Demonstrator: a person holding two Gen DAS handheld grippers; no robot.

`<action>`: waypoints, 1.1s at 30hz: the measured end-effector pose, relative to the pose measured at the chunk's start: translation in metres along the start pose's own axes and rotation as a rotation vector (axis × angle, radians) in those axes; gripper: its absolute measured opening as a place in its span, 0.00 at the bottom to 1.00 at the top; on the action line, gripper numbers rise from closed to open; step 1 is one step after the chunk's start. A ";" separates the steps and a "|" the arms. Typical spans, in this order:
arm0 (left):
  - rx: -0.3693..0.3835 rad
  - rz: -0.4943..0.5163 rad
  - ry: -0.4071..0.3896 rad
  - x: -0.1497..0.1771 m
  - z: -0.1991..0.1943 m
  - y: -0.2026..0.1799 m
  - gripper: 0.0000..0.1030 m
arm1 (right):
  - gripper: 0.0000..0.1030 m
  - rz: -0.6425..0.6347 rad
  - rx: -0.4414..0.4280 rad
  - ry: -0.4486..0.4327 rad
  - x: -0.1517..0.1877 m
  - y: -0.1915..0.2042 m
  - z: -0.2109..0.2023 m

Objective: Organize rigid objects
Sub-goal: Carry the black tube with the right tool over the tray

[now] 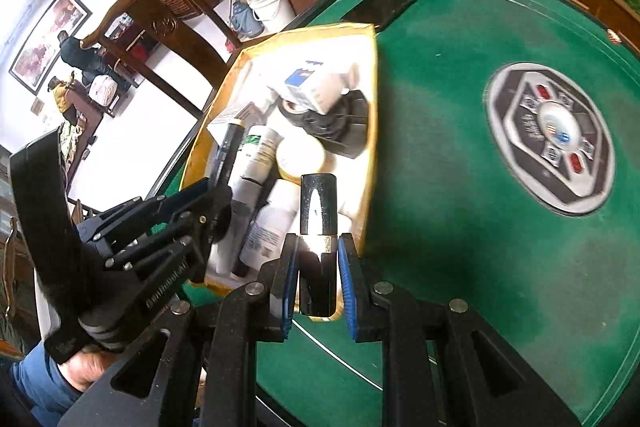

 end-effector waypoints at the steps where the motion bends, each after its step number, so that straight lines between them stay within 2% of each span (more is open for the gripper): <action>1: 0.005 0.000 0.006 0.000 0.002 0.002 0.15 | 0.18 -0.003 -0.001 0.005 -0.002 0.004 0.003; 10: 0.028 0.043 0.035 -0.001 0.015 0.006 0.15 | 0.18 0.017 0.004 0.070 -0.008 0.021 0.032; 22: 0.030 0.092 0.027 -0.009 0.024 0.004 0.15 | 0.18 0.044 0.037 0.098 -0.019 0.021 0.054; 33: 0.010 0.134 0.022 -0.009 0.028 -0.002 0.15 | 0.18 0.057 0.038 0.095 -0.020 0.019 0.054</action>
Point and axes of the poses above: each gripper's, at about its wrist camera, not at the fingertips, and z roughly the way its jaws point, y to its left, x to its underside, the point moved 6 cm from there along z, roughly the way its jaws point, and after that the axes turned 15 degrees about x, right-handed, at the moved point
